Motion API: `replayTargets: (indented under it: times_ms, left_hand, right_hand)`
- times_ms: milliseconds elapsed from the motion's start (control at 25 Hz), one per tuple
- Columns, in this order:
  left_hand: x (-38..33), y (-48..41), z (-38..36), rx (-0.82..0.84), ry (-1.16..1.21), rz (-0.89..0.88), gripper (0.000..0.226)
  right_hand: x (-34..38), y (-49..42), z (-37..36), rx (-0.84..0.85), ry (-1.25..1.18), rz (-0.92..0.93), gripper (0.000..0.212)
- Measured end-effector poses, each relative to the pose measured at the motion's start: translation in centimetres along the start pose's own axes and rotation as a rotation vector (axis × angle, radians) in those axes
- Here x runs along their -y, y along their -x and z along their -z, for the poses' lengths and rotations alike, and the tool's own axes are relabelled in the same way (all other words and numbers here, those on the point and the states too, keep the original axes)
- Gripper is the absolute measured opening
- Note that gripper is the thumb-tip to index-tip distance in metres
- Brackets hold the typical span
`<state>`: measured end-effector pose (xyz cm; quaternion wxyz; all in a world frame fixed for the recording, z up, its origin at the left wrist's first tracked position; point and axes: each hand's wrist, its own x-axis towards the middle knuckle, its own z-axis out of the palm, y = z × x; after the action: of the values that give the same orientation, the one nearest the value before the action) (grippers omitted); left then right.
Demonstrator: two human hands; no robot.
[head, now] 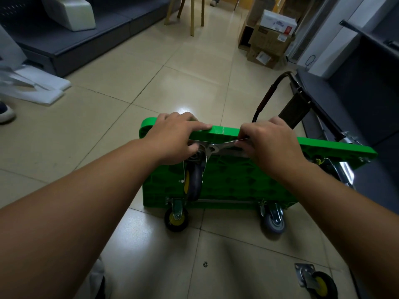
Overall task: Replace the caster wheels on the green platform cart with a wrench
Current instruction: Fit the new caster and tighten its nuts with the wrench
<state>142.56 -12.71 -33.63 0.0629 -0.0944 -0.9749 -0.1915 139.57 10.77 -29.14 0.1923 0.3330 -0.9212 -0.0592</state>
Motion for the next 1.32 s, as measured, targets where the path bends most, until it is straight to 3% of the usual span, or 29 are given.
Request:
replayTargets:
  times_ms: [200,360,600,840,960,1080,1200,1240,1320]
  left_hand:
    - [0.0,0.1,-0.2,-0.006,0.004,-0.002,0.06]
    - [0.2,0.3,-0.3,-0.019,0.0,-0.012,0.06]
    - [0.1,0.3,-0.4,-0.034,-0.019,-0.003,0.06]
    - [-0.1,0.2,-0.4,-0.046,-0.031,0.0,0.061]
    - [0.1,0.2,-0.2,-0.039,-0.024,0.002,0.06]
    - [0.1,0.2,-0.3,-0.028,-0.028,0.006,0.059]
    - [0.3,0.0,-0.3,-0.027,-0.022,0.003,0.059]
    - [0.2,0.0,-0.3,-0.024,-0.022,0.0,0.06]
    - [0.1,0.2,-0.3,-0.02,-0.031,0.0,0.06]
  right_hand:
    - [-0.8,0.7,-1.6,-0.038,0.012,-0.073,0.019]
    - [-0.7,2.5,-4.4,-0.028,-0.141,-0.264,0.023]
    - [1.9,4.1,-10.4,0.126,-0.801,-0.695,0.016]
    - [7.3,3.9,-13.7,0.056,-1.383,-0.882,0.013]
    - [8.8,5.3,-13.9,0.049,-1.451,-0.946,0.015]
    - [8.6,10.1,-15.0,0.324,-1.266,-1.001,0.017]
    - [5.2,12.7,-14.7,0.703,-0.64,-0.743,0.019]
    - [4.0,12.2,-13.4,0.676,-0.488,-0.632,0.016]
    - [1.9,10.0,-9.9,0.405,-0.348,-0.404,0.016]
